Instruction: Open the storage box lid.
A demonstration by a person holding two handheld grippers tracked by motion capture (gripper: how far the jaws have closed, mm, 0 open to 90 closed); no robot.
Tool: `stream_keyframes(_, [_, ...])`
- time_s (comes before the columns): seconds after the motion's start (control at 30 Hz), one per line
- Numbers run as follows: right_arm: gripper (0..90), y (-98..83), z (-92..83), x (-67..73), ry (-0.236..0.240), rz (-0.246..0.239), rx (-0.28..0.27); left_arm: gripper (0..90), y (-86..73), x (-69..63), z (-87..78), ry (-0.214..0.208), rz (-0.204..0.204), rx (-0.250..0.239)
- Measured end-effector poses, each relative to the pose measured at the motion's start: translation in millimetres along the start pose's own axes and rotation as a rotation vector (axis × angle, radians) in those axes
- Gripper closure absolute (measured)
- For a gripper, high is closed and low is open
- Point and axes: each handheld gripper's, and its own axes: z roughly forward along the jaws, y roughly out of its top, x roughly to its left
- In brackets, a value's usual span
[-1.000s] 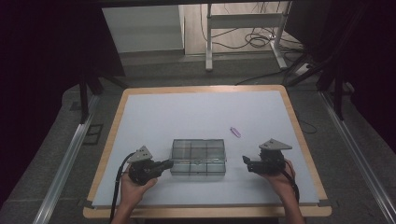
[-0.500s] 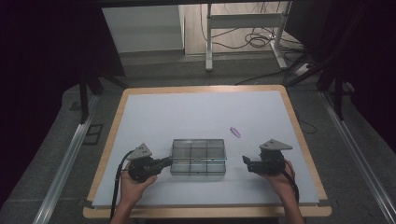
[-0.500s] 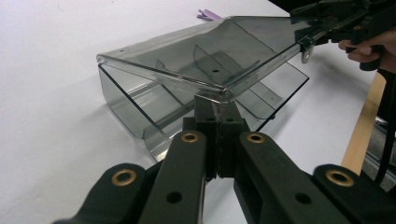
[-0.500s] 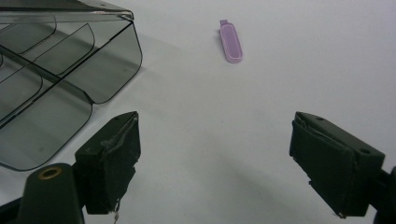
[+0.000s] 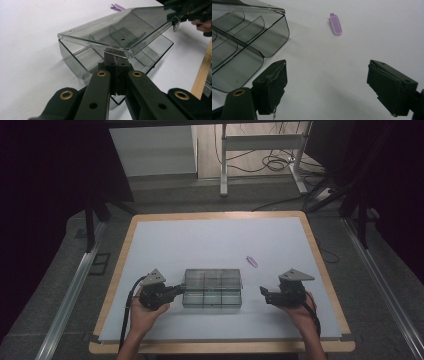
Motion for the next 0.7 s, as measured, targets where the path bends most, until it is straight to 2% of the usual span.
stream_keyframes(0.27, [15.9,-0.8,1.1,-1.5,-0.002,0.005,0.002,90.0,9.3,3.9,3.5,-0.017,-0.017,-0.022])
stream_keyframes(0.37, [15.9,-0.6,1.1,-1.2,-0.002,0.005,0.002,90.0,10.7,5.7,3.3,-0.019,-0.019,-0.019])
stream_keyframes(0.53, [15.9,0.5,0.0,0.1,-0.002,0.001,-0.003,90.0,11.2,8.9,-0.3,-0.024,-0.034,-0.041])
stream_keyframes(0.6, [16.1,1.3,0.1,1.3,0.001,-0.001,-0.006,90.0,10.2,9.4,0.1,-0.027,-0.028,-0.042])
stream_keyframes(0.7, [17.3,2.5,-0.1,3.6,0.032,-0.002,-0.032,90.0,9.8,10.4,1.1,-0.03,-0.028,-0.041])
